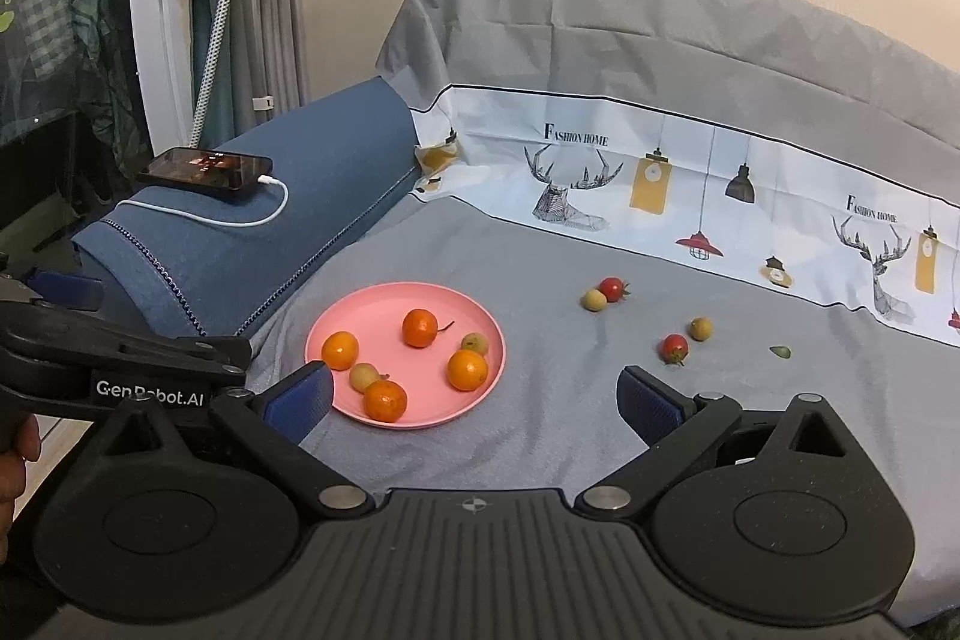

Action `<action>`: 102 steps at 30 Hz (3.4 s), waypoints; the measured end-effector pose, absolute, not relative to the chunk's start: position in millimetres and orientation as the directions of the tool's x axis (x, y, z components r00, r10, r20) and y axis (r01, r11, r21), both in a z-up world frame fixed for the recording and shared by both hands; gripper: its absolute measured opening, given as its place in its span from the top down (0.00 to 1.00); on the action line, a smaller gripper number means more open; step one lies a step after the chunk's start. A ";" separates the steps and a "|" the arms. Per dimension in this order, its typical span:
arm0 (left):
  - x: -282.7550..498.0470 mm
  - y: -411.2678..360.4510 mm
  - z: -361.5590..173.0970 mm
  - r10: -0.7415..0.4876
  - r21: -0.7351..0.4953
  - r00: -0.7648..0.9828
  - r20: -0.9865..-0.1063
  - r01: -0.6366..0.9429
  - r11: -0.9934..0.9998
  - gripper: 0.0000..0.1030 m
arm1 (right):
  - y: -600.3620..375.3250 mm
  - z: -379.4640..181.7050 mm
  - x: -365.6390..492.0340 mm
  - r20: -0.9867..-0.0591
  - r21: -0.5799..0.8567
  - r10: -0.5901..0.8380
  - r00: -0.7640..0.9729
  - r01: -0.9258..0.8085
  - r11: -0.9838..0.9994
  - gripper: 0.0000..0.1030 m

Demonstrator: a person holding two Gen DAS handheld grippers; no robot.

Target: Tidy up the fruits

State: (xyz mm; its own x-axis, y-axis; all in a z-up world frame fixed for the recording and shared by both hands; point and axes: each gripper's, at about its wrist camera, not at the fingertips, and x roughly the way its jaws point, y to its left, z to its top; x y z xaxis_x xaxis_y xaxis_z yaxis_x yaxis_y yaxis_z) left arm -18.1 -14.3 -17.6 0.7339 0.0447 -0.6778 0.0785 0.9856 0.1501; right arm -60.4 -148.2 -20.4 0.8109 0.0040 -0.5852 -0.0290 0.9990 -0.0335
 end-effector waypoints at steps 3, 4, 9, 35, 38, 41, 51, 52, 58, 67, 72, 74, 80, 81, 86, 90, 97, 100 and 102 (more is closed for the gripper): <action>-16.8 -14.1 -17.7 0.044 0.150 0.733 -0.679 0.080 0.985 0.00 | -148.0 -20.6 -60.5 -0.586 -0.033 0.004 0.810 -0.028 0.999 0.03; -16.9 -14.0 -17.7 0.044 0.150 0.733 -0.679 0.080 0.985 0.00 | -147.8 -20.6 -61.1 -0.587 -0.033 0.003 0.810 -0.028 0.999 0.03; -15.6 -12.2 -19.8 0.042 0.147 0.728 -0.684 0.081 0.986 0.00 | -147.9 -21.9 -58.8 -0.592 -0.032 0.004 0.806 -0.028 0.999 0.03; -6.3 -13.3 -31.0 0.050 0.159 0.699 -0.714 0.091 0.983 0.00 | -153.5 -34.0 -47.8 -0.627 -0.005 0.018 0.779 -0.027 1.000 0.02; -4.1 -14.4 -32.3 0.052 0.161 0.695 -0.718 0.093 0.983 0.00 | -154.3 -36.1 -46.4 -0.631 -0.003 0.019 0.776 -0.026 1.000 0.02; -1.3 -15.3 -34.3 0.053 0.163 0.689 -0.723 0.095 0.982 0.00 | -155.3 -38.4 -43.8 -0.636 -0.001 0.018 0.771 -0.024 1.000 0.02; 9.7 -18.8 -44.0 0.060 0.173 0.660 -0.749 0.108 0.979 0.00 | -158.6 -48.1 -33.4 -0.660 0.011 0.020 0.751 -0.016 1.000 0.01; 11.2 -19.4 -44.8 0.061 0.175 0.657 -0.752 0.110 0.978 0.00 | -159.6 -49.6 -32.4 -0.663 0.014 0.020 0.748 -0.015 1.000 0.01; 23.4 -26.4 -51.1 0.074 0.197 0.636 -0.768 0.125 0.972 0.00 | -168.5 -58.3 -23.5 -0.678 0.034 0.014 0.735 0.012 0.999 0.01; 62.2 -47.6 -59.2 0.083 0.203 0.603 -0.793 0.134 0.970 0.00 | -219.3 -77.2 -8.3 -0.685 0.057 -0.107 0.721 0.199 0.978 0.01; 101.1 -80.0 -63.4 0.041 0.177 0.597 -0.801 0.172 0.969 0.00 | -263.1 -94.8 6.3 -0.694 0.051 -0.193 0.694 0.314 0.948 0.01; 119.0 -96.3 -65.0 0.013 0.158 0.590 -0.807 0.194 0.968 0.00 | -282.5 -103.9 16.8 -0.699 0.048 -0.219 0.681 0.351 0.935 0.01; 183.8 -155.4 -86.1 -0.037 0.159 0.603 -0.797 0.268 0.950 0.00 | -330.4 -128.5 56.5 -0.696 0.044 -0.277 0.662 0.425 0.904 0.01; 196.3 -165.1 -92.1 -0.048 0.158 0.603 -0.796 0.284 0.946 0.00 | -336.4 -131.6 64.1 -0.693 0.045 -0.283 0.663 0.431 0.901 0.01; 259.8 -200.4 -130.5 -0.094 0.105 0.545 -0.833 0.322 0.941 0.00 | -363.2 -156.0 108.9 -0.695 0.047 -0.293 0.656 0.448 0.893 0.01; 304.3 -223.6 -168.3 -0.119 0.082 0.505 -0.855 0.357 0.930 0.00 | -367.4 -184.1 143.1 -0.711 0.037 -0.266 0.651 0.413 0.910 0.01; 343.4 -246.8 -224.5 -0.149 0.086 0.478 -0.866 0.434 0.897 0.00 | -370.7 -234.8 191.9 -0.742 -0.021 -0.269 0.615 0.380 0.925 0.01; 345.4 -244.2 -230.5 -0.177 0.076 0.506 -0.844 0.440 0.895 0.00 | -365.7 -240.4 186.4 -0.688 -0.047 -0.299 0.662 0.370 0.928 0.01; 346.6 -243.8 -230.7 -0.184 0.069 0.504 -0.844 0.442 0.894 0.00 | -365.7 -242.0 184.5 -0.678 -0.043 -0.300 0.672 0.370 0.928 0.01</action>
